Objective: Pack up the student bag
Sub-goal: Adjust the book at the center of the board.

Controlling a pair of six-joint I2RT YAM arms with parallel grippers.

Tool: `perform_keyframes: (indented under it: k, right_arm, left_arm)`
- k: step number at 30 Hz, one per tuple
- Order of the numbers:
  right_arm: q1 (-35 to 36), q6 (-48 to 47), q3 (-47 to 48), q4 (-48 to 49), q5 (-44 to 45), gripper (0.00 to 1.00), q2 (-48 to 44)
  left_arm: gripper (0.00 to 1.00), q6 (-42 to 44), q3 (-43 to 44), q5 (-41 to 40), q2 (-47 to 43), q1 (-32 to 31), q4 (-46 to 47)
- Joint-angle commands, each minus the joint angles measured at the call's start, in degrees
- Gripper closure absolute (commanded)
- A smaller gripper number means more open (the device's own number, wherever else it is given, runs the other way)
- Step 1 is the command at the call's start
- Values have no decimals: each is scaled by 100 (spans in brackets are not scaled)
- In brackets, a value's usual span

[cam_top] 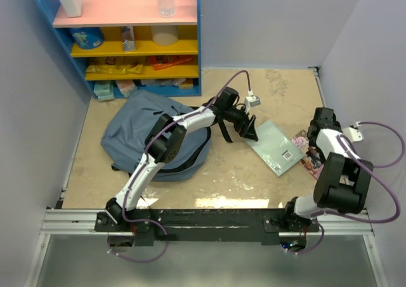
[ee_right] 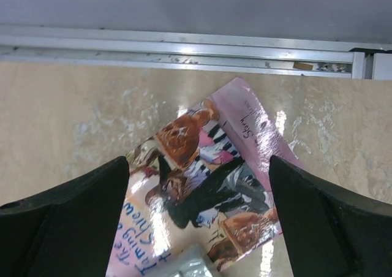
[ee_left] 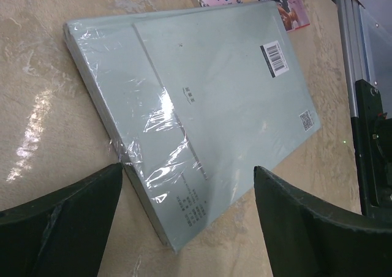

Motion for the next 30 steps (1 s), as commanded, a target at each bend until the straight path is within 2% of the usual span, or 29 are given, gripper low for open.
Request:
perform_keyframes:
  k: [1, 3, 9, 13, 17, 19, 30]
  right_arm:
    - [-337, 569, 393, -211, 628, 2, 435]
    - [-407, 526, 455, -106, 795, 2, 593]
    - [-531, 552, 770, -70, 558, 1, 936]
    - [-548, 578, 1368, -720, 620, 1, 1550]
    - [-592, 850, 2220, -1939, 681, 1, 2639]
    - [-592, 939, 2485, -2197, 664, 1, 2826]
    - [-575, 692, 1449, -1556, 347, 2, 2133]
  left_arm:
    - [7, 30, -62, 118, -244, 104, -418]
    - [7, 74, -53, 127, -262, 113, -471]
    - [7, 48, -27, 197, -209, 113, -576]
    - [6, -23, -44, 206, -235, 122, -506]
    - [5, -32, -18, 224, -261, 131, -515]
    - [5, -58, -9, 224, -314, 174, -515]
    - [0, -207, -79, 233, -428, 245, -365]
